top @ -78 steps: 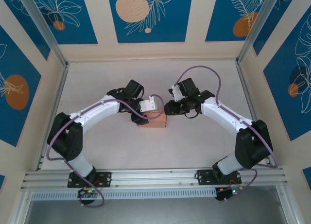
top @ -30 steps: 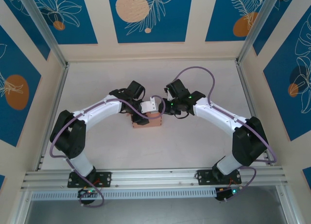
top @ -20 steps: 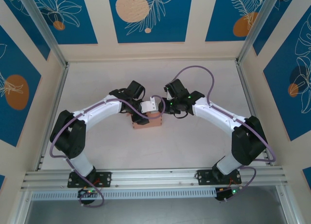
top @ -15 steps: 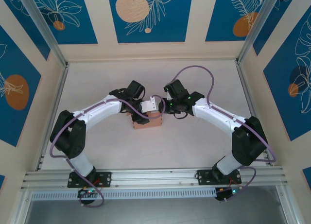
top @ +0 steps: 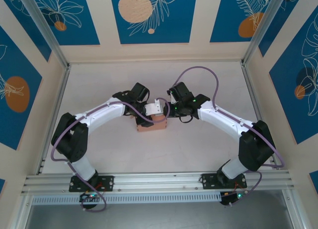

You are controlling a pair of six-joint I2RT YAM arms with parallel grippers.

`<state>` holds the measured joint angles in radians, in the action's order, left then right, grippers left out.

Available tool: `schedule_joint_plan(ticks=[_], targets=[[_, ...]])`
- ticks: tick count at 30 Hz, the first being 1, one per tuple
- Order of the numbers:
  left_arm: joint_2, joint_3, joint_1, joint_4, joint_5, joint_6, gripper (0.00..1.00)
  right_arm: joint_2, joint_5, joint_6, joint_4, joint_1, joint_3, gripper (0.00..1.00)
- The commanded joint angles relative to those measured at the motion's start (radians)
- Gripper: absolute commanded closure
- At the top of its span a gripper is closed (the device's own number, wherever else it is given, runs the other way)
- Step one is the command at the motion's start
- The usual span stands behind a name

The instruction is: Fold the paper box

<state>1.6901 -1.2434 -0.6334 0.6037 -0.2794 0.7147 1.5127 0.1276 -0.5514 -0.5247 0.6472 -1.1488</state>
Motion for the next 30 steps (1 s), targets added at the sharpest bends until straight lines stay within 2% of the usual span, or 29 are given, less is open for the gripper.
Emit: schedule_joint_plan(ticks=[1,6,13,16,24,28,30], targets=[[0.004,0.004,0.008,0.024,0.013,0.002,0.52,-0.022,0.06,0.026,-0.081,-0.016,0.024,0.9],[0.001,0.006,0.006,0.013,0.01,-0.004,0.53,-0.018,0.06,0.01,-0.054,-0.008,0.054,0.91],[-0.017,0.008,0.007,-0.021,0.013,-0.031,0.51,-0.014,0.109,0.01,-0.032,0.021,0.078,0.97],[-0.039,0.02,0.008,-0.056,0.01,-0.057,0.41,-0.012,0.142,0.017,-0.033,0.038,0.077,0.99],[-0.129,0.064,0.007,-0.147,0.006,-0.124,0.25,-0.017,0.191,0.02,-0.037,0.063,0.077,1.0],[-0.2,0.099,0.008,-0.208,0.022,-0.201,0.19,-0.02,0.204,0.027,-0.033,0.078,0.074,1.0],[-0.247,0.123,0.008,-0.238,0.031,-0.251,0.09,-0.021,0.215,0.03,-0.034,0.09,0.067,1.0]])
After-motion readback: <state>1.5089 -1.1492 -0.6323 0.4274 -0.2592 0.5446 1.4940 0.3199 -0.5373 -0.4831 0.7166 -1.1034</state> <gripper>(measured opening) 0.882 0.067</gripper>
